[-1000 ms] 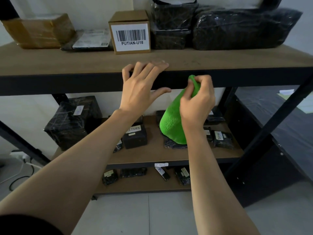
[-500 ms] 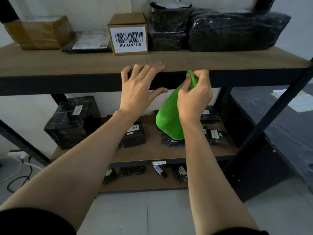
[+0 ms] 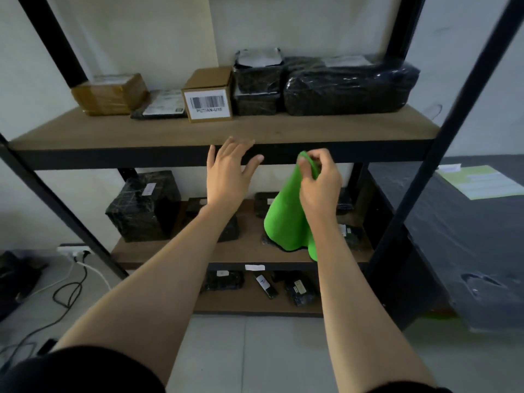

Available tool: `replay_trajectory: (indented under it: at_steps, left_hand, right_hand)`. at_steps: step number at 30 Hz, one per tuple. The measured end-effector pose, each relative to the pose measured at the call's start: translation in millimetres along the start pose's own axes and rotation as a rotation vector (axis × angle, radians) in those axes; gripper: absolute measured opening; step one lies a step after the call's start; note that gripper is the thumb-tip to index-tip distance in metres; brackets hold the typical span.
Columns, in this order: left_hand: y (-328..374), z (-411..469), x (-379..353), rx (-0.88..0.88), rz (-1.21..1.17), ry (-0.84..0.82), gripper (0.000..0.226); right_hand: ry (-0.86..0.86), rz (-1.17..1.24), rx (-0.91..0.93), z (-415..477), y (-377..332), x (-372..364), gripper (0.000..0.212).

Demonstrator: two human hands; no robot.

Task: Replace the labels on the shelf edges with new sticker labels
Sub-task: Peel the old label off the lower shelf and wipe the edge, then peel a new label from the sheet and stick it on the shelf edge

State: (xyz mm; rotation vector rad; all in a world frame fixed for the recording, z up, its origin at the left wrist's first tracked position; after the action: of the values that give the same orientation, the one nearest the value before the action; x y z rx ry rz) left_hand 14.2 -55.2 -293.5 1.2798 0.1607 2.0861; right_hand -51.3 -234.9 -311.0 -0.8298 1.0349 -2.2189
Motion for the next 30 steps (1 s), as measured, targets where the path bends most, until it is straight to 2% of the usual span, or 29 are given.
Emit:
replay_trajectory:
  at_steps: [2,4,7,10,12,14,16,18,20,22,25,27,28,30]
  left_hand:
    - [32,-23,1,0.060,-0.148,0.108,0.033]
    - [74,-41,-15,0.142,-0.360,0.086,0.029]
    - [158,-55,-64,0.231,-0.586,-0.150,0.037]
    - [247,-62,-120,0.239,-0.668,-0.440,0.047]
    - [292,-64,-152,0.258,-0.733,-0.570,0.051]
    - [325,-64,-181,0.266,-0.748,-0.677,0.049]
    - [358,-58,-211,0.220,-0.782,-0.767,0.036]
    - [388,-40,-237,0.191,-0.897,-0.774,0.021]
    - [410,-19,-266,0.205,-1.034,-0.747,0.014]
    - [427,3,-301,0.224,-1.088,-0.726,0.014]
    - [433,43,-350,0.187,-0.883,-0.661,0.029]
    - [429,74,-376,0.157,-0.746,-0.625,0.036]
    - [424,90,-388,0.155,-0.692,-0.607,0.037]
    - [410,123,-405,0.190,-0.606,-0.534,0.037]
  right_hand:
    - [-0.161,0.049,-0.045,-6,17,25,0.012]
    - [-0.277,0.109,-0.121,-14,40,65,0.010]
    - [-0.402,0.228,-0.227,-20,71,142,0.003]
    - [-0.447,0.282,-0.244,-7,90,221,0.016]
    - [-0.437,0.274,-0.268,9,105,266,0.019]
    - [-0.413,0.265,-0.289,30,124,302,0.018]
    - [-0.386,0.269,-0.307,52,145,331,0.011]
    - [-0.345,0.270,-0.325,74,170,355,0.007]
    - [-0.334,0.243,-0.341,94,200,375,0.011]
    - [-0.426,0.192,-0.404,109,240,384,0.022]
    - [-0.757,0.148,-0.588,109,302,374,0.037]
    - [-0.969,0.013,-0.645,108,336,364,0.051]
    - [-1.015,-0.025,-0.659,113,352,361,0.054]
    - [-1.039,0.062,-0.702,131,373,352,0.046]
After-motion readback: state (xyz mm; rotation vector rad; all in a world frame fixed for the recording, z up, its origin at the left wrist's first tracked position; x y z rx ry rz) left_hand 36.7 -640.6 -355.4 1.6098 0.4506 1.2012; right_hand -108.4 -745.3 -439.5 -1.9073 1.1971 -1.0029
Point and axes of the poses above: each hand's wrist, its own z-axis towards the middle knuckle, its own x-axis out of the back of the hand, y = z × x, the point moved 10 cm from there along z, towards the middle knuckle, and after that the axes turned 4 degrees about -y, right-handed, at the moved point
